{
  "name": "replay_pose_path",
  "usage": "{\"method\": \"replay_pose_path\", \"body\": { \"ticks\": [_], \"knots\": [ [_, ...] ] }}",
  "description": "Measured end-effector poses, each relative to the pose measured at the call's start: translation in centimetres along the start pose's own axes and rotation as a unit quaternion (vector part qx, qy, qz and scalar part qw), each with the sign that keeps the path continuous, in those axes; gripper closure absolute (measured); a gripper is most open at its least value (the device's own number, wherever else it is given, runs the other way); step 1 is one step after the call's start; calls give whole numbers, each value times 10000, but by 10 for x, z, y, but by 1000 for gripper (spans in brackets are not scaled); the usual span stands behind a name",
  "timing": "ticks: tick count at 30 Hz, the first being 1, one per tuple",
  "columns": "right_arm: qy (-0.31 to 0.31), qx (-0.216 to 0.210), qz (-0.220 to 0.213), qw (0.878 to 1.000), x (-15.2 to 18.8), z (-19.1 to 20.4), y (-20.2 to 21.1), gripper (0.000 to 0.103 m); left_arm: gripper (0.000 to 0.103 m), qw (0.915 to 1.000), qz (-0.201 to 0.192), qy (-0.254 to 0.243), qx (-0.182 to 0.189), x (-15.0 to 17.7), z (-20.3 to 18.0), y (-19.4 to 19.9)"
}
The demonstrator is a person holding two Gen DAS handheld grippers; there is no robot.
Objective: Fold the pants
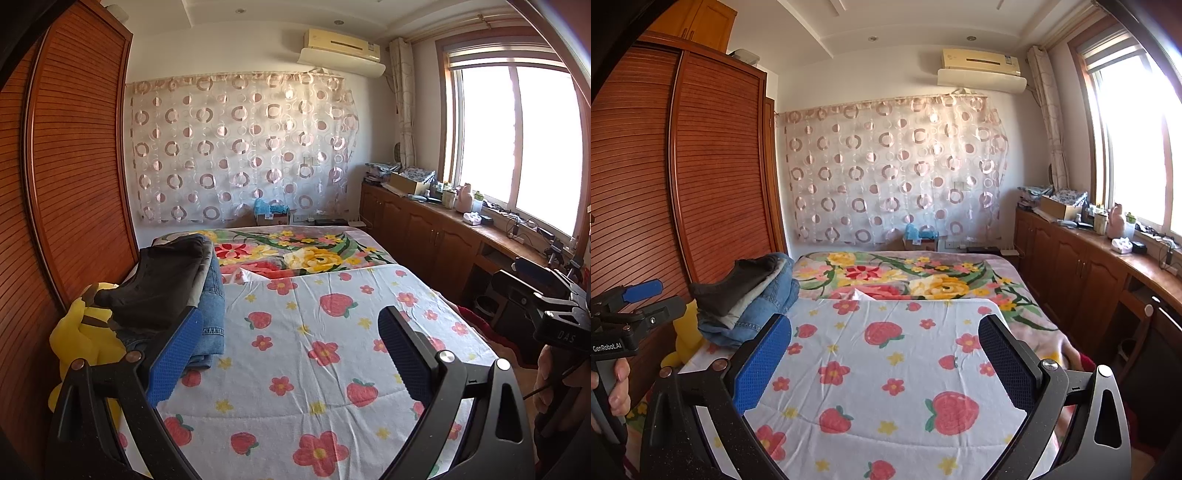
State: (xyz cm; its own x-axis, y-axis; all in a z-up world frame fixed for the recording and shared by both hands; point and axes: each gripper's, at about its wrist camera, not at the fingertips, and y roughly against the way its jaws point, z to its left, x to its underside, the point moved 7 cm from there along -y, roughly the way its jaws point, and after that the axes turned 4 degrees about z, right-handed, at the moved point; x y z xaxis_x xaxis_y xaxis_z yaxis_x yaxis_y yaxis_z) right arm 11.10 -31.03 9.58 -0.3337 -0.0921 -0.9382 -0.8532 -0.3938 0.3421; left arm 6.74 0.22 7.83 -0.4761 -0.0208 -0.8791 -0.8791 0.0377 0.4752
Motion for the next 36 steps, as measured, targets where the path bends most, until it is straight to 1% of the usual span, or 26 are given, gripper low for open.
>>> {"method": "replay_pose_path", "body": {
  "ticks": [36],
  "knots": [
    [-22,-7,10,10000,1,3,1,2,7,10000,10,-14,-1,-1,0,0]
  ]
}}
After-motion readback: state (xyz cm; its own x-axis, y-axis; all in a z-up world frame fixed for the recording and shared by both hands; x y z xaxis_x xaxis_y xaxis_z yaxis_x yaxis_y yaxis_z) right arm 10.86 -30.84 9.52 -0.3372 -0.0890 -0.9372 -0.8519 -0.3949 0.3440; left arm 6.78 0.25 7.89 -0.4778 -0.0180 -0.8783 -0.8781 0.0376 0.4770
